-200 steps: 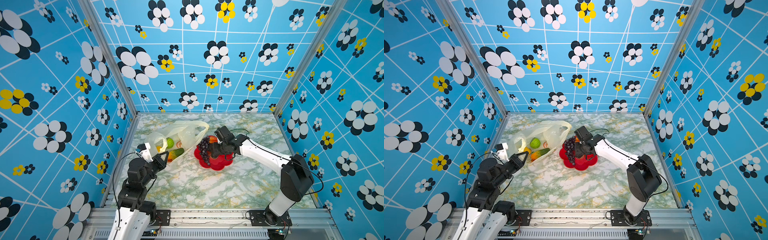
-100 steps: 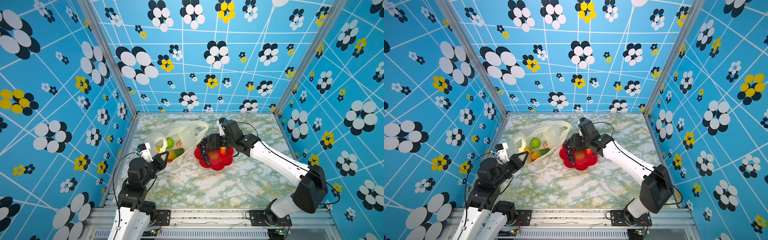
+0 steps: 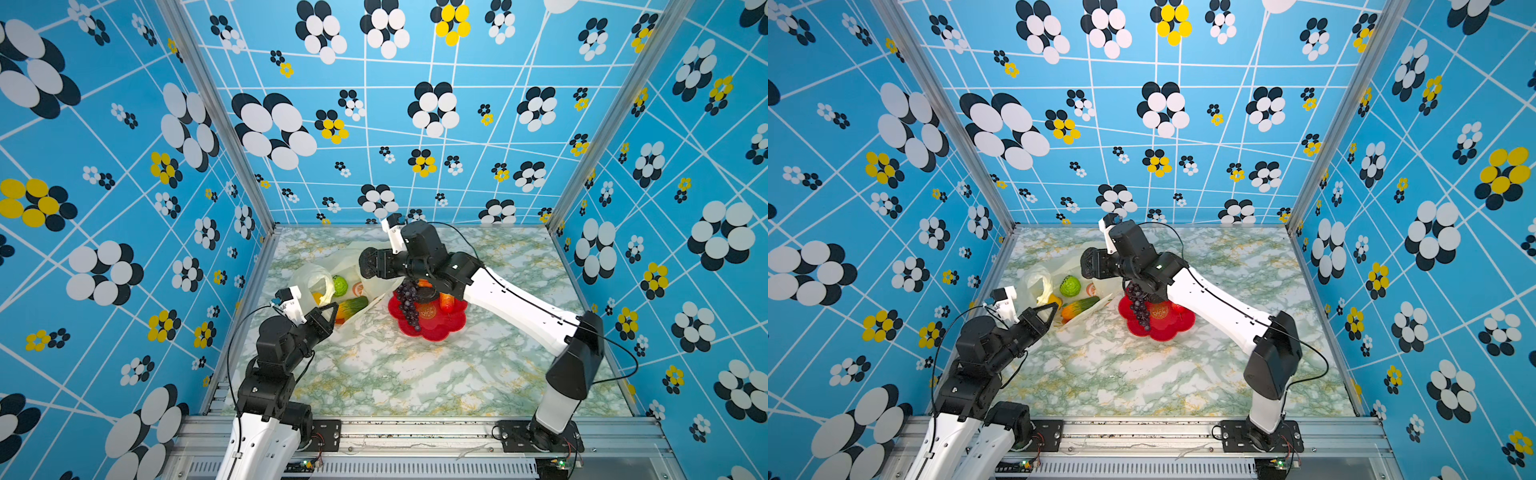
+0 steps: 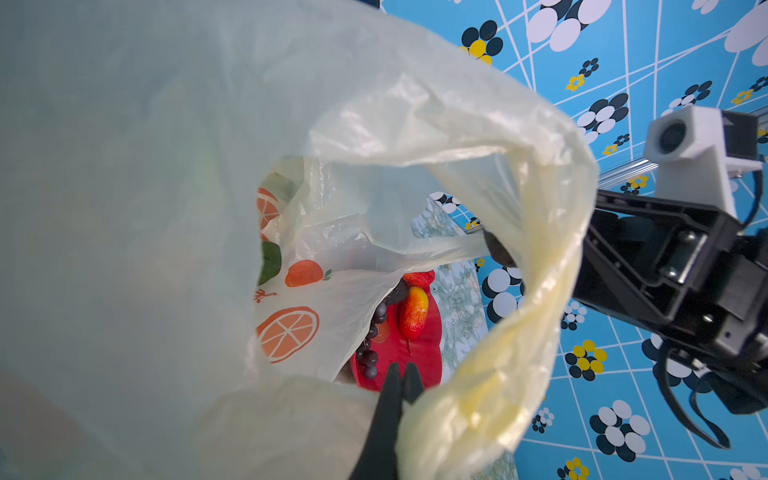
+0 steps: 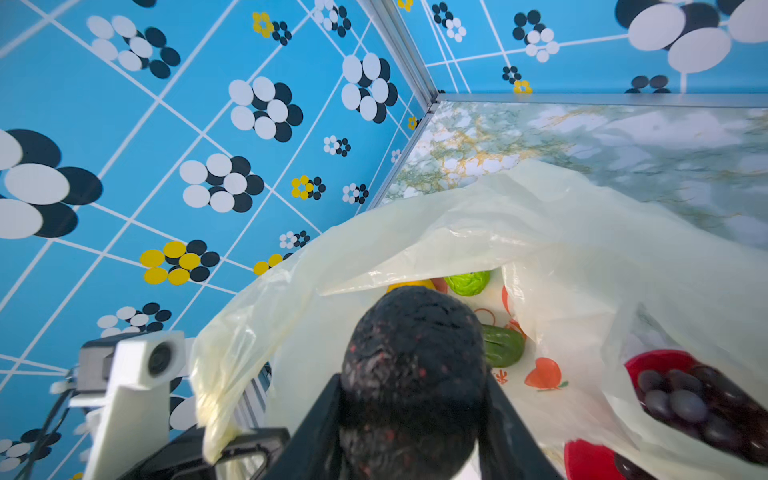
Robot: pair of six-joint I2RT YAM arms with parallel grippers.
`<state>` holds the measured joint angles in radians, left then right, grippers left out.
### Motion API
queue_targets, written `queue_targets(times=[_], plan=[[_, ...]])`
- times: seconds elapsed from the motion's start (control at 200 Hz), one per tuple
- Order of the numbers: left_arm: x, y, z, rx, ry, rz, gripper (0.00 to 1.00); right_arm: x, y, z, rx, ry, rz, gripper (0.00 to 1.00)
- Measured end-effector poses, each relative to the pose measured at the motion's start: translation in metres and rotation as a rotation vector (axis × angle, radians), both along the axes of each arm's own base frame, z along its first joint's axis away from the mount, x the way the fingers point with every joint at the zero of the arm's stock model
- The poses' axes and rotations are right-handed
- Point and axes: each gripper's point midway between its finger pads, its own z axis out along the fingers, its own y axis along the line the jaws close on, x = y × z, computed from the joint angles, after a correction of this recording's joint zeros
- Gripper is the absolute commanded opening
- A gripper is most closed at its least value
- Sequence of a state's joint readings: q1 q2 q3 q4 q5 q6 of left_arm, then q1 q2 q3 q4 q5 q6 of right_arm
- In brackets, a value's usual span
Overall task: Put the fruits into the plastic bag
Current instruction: 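Lift the dark fruit with the right gripper and carry it into the bag mouth, then open the right gripper to drop the dark fruit into the bag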
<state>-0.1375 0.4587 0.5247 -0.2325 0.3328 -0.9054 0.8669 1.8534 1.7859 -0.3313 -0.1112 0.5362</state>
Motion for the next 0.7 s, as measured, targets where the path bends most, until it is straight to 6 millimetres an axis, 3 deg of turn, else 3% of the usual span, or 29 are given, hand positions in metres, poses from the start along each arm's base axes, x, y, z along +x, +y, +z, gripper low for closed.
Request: queue_targets(times=[0.19, 0.32, 0.425, 0.605, 0.7], plan=[[0.0, 0.0, 0.001, -0.001, -0.004, 0.0, 0.0, 0.016, 0.03, -0.063, -0.09, 0.099, 0.023, 0.27], [0.0, 0.0, 0.001, -0.001, -0.004, 0.0, 0.0, 0.014, 0.037, -0.091, -0.118, 0.161, 0.034, 0.29], [0.0, 0.0, 0.001, -0.002, -0.007, 0.0, 0.0, 0.009, 0.044, -0.101, -0.122, 0.182, 0.052, 0.38], [0.003, 0.0, -0.002, 0.001, 0.002, 0.0, 0.0, 0.003, 0.058, -0.1, -0.107, 0.193, 0.082, 0.68], [0.005, -0.001, -0.005, 0.002, 0.013, 0.0, 0.0, 0.006, 0.063, -0.093, -0.09, 0.184, 0.085, 0.73]])
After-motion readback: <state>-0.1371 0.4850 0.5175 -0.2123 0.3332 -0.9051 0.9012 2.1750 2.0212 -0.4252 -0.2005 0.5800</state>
